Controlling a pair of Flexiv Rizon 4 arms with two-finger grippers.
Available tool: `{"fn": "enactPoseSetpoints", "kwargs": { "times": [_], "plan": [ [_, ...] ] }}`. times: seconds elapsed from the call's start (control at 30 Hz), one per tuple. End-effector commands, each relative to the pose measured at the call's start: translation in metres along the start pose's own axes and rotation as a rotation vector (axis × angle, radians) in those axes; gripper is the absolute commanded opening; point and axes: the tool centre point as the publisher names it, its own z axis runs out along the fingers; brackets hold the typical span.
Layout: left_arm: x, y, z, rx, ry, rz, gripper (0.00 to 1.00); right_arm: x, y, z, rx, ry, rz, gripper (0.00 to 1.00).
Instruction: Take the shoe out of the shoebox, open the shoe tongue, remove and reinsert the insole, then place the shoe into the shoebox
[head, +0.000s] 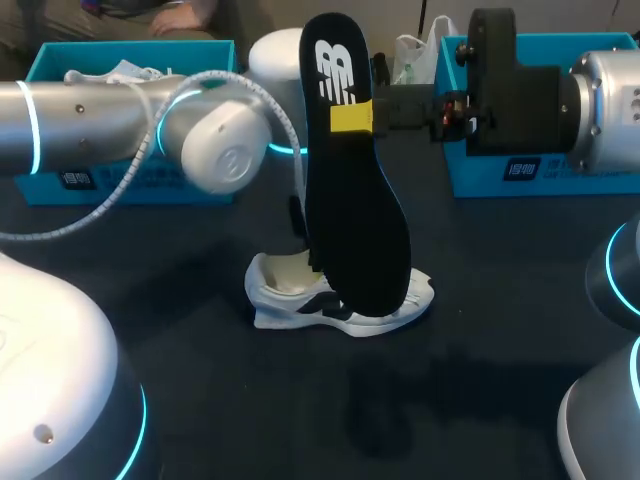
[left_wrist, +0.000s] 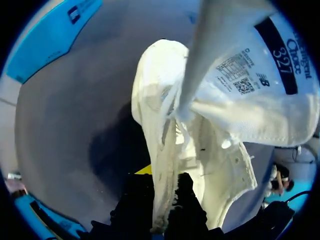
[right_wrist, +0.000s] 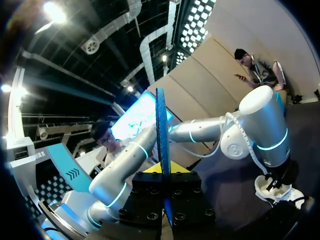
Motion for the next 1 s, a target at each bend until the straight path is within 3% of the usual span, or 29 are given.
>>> {"fn": "enactPoseSetpoints", "kwargs": {
  "times": [0.03, 0.33, 0.63, 0.8, 1.0],
  "plan": [
    [-0.012, -0.001, -0.021, -0.038, 0.144, 0.134, 0.00, 0.000, 0.000, 0.004, 0.000, -0.004, 0.002, 0.00],
    [-0.013, 0.002, -0.049, -0.126, 0.371, 0.557, 0.00, 0.000, 0.000, 0.004, 0.000, -0.004, 0.002, 0.00],
    [-0.002, 0.010, -0.057, -0.147, 0.464, 1.117, 0.00, 0.000, 0.000, 0.004, 0.000, -0.004, 0.002, 0.00],
    [-0.008, 0.010, -0.062, -0.116, 0.369, 1.364, 0.00, 0.000, 0.000, 0.004, 0.000, -0.004, 0.002, 0.00],
    [-0.003, 0.011, -0.075, -0.172, 0.241, 1.606, 0.00, 0.000, 0.000, 0.004, 0.000, -0.004, 0.002, 0.00]
  ]
}}
